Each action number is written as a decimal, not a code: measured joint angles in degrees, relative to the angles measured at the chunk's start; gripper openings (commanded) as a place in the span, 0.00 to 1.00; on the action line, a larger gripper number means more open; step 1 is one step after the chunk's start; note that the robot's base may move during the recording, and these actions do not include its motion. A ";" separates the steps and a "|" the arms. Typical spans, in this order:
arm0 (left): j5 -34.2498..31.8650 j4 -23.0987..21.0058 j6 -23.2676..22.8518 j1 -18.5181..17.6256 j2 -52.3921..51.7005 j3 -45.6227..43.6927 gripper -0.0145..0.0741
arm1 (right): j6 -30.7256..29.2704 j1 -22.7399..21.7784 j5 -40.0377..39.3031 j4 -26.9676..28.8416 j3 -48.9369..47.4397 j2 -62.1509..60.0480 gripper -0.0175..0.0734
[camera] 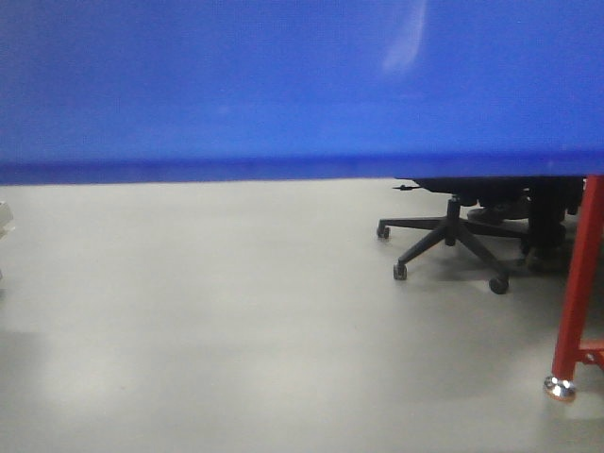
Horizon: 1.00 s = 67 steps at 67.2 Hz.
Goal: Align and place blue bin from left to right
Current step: 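Carry the held bin across the floor past the chairs, then carry the held bin toward the shelf of blue bins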
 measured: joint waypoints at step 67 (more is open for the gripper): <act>-0.10 0.22 0.00 0.00 0.00 0.00 0.04 | 0.00 0.00 -0.36 0.00 0.00 0.00 0.12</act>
